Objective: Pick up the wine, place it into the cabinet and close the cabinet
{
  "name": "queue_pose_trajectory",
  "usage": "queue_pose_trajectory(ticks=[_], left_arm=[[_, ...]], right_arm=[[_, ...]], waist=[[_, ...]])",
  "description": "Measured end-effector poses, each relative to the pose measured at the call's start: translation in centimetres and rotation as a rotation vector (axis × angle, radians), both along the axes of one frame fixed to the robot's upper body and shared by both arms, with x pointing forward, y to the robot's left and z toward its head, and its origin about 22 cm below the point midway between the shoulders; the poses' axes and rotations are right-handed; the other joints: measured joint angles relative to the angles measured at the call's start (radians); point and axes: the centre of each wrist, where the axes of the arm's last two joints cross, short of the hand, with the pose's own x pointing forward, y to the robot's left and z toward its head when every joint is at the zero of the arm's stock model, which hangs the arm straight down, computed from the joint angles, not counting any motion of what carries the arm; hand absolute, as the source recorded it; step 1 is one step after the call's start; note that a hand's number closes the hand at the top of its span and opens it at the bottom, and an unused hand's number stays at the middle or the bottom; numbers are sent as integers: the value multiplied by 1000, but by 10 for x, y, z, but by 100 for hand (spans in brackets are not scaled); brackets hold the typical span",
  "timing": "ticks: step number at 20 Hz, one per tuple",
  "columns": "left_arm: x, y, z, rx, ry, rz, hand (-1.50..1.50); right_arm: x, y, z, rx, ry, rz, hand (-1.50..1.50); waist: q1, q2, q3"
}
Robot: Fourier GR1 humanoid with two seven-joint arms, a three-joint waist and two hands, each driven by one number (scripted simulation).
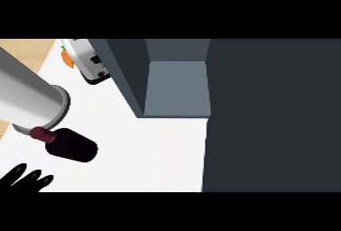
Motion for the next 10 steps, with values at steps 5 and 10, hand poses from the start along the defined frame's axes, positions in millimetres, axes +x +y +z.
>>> queue_pose_trajectory(ticks=[5,10], left_arm=[[-14,11,16,-24,9,-11,-150],[-23,19,31,-33,37,7,-150]], right_arm=[[3,2,11,-23,23,-5,-150],[5,3,14,-24,30,-5,-150]], waist=[[2,1,0],[1,1,0]])
